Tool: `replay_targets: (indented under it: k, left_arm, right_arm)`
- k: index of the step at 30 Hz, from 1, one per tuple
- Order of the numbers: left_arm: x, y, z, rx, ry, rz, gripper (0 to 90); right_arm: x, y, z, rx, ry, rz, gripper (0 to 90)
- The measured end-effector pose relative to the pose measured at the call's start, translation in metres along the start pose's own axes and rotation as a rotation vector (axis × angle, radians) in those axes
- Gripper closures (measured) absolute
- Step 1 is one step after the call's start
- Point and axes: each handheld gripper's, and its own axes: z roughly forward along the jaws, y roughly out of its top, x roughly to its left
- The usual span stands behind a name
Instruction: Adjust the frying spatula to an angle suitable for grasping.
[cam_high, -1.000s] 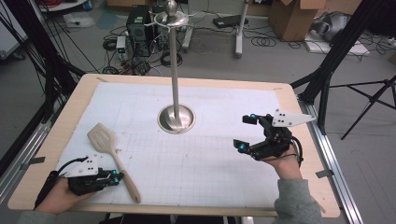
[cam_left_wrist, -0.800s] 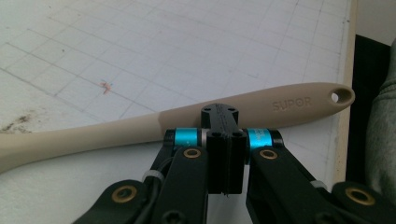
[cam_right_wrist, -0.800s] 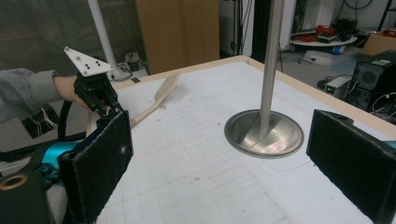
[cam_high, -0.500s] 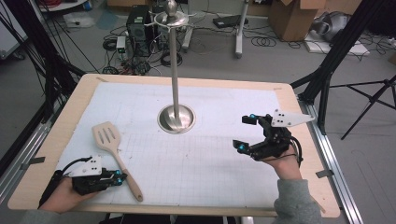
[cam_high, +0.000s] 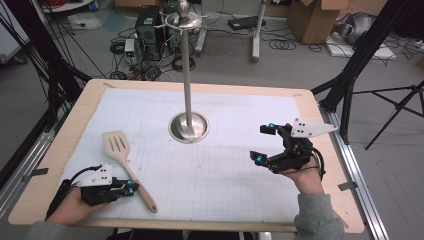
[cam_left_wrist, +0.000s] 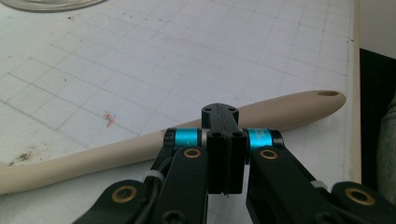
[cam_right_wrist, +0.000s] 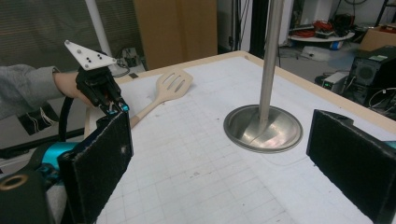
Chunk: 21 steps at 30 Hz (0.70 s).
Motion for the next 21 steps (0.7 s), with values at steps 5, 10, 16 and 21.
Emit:
replay_targets:
  k: [5, 10, 16, 21]
  left_arm:
    - [0.003, 0.002, 0.005, -0.009, -0.007, 0.012, 89.9]
    - [0.006, 0.005, 0.009, -0.003, -0.007, 0.033, 90.0]
    - [0.009, 0.010, 0.015, -0.001, -0.004, 0.033, 89.9]
    - [0.012, 0.013, 0.019, 0.005, 0.000, 0.036, 90.0]
  right_arm:
    - [0.001, -0.001, -0.002, 0.003, -0.004, 0.005, 6.1]
    - [0.002, -0.003, -0.006, 0.003, -0.011, 0.004, 6.1]
    - [0.005, -0.005, -0.011, 0.006, -0.023, 0.012, 6.1]
    - [0.005, -0.007, -0.016, 0.004, -0.035, 0.011, 6.1]
